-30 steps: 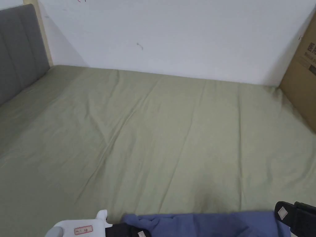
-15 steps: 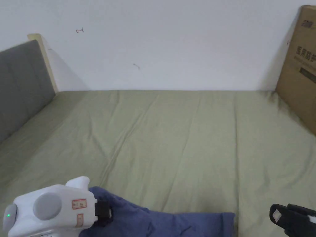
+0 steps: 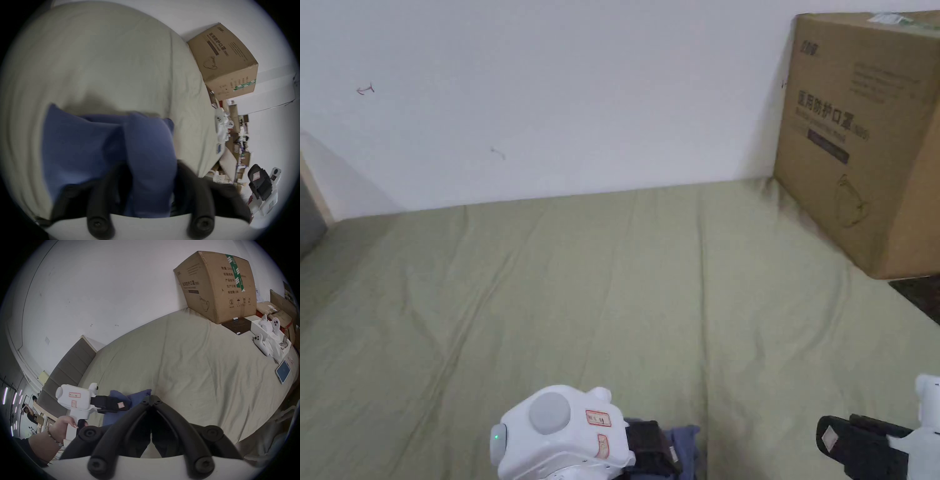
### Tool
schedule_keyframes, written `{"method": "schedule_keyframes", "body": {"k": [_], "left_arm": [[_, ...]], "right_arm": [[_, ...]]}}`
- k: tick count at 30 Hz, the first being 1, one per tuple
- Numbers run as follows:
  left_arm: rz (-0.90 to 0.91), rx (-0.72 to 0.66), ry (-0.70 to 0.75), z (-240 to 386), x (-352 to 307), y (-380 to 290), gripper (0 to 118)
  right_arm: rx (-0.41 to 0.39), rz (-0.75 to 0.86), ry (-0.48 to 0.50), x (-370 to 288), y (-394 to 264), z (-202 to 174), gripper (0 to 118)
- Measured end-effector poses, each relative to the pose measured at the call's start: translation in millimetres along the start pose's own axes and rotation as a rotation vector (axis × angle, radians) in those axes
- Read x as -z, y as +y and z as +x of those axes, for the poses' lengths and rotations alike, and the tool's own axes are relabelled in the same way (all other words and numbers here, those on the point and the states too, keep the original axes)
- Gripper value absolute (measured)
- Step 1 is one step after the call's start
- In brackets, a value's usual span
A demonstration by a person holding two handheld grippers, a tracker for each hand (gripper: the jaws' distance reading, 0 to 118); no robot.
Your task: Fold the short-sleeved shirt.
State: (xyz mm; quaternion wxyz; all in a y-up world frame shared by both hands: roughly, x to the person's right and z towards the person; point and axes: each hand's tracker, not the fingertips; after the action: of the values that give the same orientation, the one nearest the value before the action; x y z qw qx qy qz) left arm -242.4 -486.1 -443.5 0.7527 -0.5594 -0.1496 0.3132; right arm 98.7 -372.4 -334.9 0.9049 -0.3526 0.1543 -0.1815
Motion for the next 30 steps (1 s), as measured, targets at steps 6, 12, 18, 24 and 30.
{"method": "schedule_keyframes", "body": {"k": [6,12,18,24,30], "left_arm": [[0.092,0.06,-0.316,11.0,-37.7,-11.0,99],[0.235,0.2,-0.046,15.8,-82.5,-25.0,32],[0.133,0.332,0.073,32.6,-39.6,-33.6,1],[-0.055,0.35,0.194,34.3,59.3,-35.1,1],[-0.018,0.265,0.126,26.2,78.2,-36.0,0]], "right_arm": [[0.033,0.003,-0.008,-0.3,-2.3,12.7,0],[0.036,0.003,0.007,3.3,-2.0,14.5,0],[0.044,0.004,0.009,4.5,-4.2,17.5,0],[0.045,0.0,0.007,6.0,-5.6,24.6,0],[0.011,-0.015,-0.009,11.6,-12.3,22.6,0]]}}
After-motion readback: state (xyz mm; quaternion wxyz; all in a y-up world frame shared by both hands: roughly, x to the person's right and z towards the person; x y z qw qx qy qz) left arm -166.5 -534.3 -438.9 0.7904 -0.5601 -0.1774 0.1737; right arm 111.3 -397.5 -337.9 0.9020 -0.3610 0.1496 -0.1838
